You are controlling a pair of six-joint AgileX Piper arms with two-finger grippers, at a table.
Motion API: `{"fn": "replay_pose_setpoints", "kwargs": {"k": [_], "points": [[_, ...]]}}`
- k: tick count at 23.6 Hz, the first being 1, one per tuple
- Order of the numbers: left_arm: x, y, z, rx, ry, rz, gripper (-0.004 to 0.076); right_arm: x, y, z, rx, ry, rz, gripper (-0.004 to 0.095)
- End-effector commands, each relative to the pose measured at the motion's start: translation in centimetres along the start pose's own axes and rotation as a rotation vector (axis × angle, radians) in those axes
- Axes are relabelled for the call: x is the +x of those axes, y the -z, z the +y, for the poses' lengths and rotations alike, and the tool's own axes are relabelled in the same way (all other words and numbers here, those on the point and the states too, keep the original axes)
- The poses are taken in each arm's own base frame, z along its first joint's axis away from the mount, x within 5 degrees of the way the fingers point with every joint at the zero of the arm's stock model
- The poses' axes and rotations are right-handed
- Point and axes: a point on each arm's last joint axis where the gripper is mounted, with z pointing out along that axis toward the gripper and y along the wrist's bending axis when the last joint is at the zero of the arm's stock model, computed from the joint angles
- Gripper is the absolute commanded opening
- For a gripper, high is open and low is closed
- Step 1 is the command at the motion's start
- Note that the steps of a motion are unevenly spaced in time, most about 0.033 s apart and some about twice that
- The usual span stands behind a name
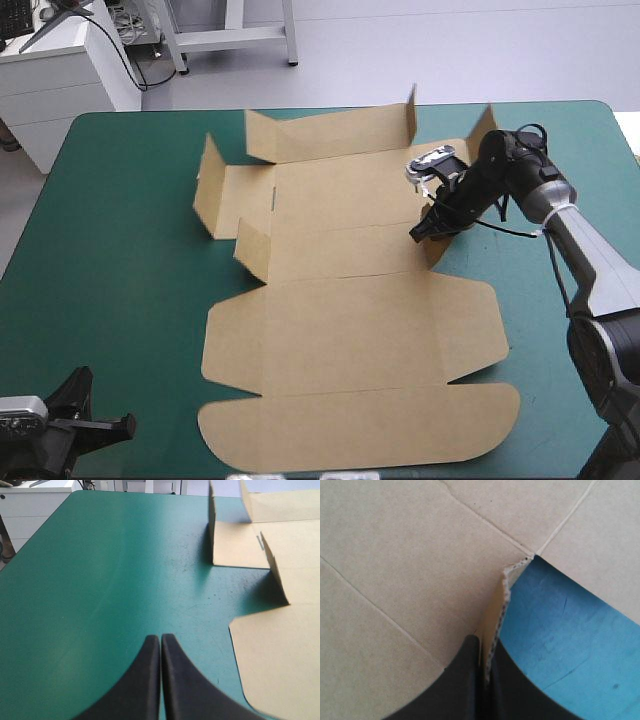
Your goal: Fold the box
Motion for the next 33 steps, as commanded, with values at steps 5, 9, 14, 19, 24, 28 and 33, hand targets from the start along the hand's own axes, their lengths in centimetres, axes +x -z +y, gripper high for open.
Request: {"fn": "replay_pose_setpoints", "kwargs": {"k": [5,9,14,19,24,28,33], "points": [[-1.3,0.6,-0.1,0.006,0.005,-0.11,-0.0008,-4.1,1.6,3.6,0.072,0.305,-0.103,-0.0019],[-1.3,0.6,-0.1,0.006,0.005,-0.11,-0.0008,-5.6,0.0,4.9,0.05,0.442,-0.078,-0.0019],[-1.3,0.6,-0.1,0.006,0.005,-0.11,-0.0008,-8.2,-2.3,7.3,0.028,0.731,-0.065,-0.0019],[-1.3,0.6,-0.1,0.006,0.005,-0.11,-0.0008,-10.8,-2.9,9.9,0.068,1.013,-0.124,-0.0019],[-1.3,0.6,-0.1,0.006,0.005,-0.11,-0.0008,-12.3,-2.3,11.3,0.093,1.273,-0.243,-0.0019],[-1.3,0.6,-0.1,0.006,0.005,-0.11,-0.0008,-12.8,-2.5,11.6,0.117,1.433,-0.303,-0.0019],[-1.3,0.6,-0.1,0.006,0.005,-0.11,-0.0008,-13.2,-3.1,11.5,0.144,1.425,-0.325,-0.0019]]}}
